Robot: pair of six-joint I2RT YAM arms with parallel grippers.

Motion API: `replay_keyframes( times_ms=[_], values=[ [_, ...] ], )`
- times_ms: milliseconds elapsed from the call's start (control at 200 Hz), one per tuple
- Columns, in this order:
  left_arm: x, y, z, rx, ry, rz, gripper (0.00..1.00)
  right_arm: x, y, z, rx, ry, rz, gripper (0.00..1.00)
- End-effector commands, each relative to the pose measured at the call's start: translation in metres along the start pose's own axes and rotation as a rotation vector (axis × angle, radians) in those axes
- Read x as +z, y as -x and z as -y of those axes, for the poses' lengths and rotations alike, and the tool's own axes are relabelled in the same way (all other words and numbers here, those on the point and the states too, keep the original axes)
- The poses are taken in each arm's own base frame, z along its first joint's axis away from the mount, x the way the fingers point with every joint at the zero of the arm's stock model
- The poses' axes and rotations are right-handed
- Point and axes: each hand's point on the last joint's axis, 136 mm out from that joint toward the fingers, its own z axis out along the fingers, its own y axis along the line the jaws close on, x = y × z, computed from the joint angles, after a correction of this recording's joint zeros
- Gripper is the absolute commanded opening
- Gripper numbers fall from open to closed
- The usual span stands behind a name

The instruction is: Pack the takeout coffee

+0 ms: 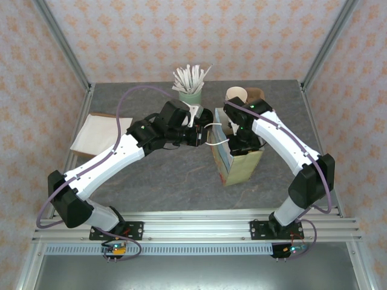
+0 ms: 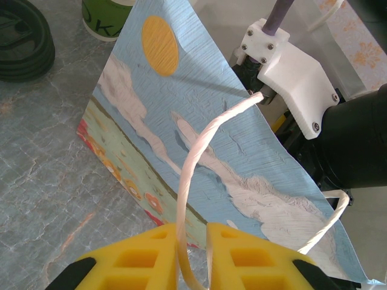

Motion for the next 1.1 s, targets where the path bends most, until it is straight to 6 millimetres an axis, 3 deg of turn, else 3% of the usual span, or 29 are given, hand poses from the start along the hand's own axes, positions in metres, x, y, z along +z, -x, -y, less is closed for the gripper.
replay_keyframes(
  times_ms=[0,1096],
  values=[
    [-0.0070,0.0008,0.0060,0.021,-0.003,0.014,0.19,-0.0049,-0.0035,0.0042,0.006,-0.015,-0.011,0.48],
    [-0.0069,-0.0002,0.0051,0.021,0.000,0.012,0.19,-0.0060,-0.0037,0.0035,0.011,-0.011,-0.013,0.47]
  ],
)
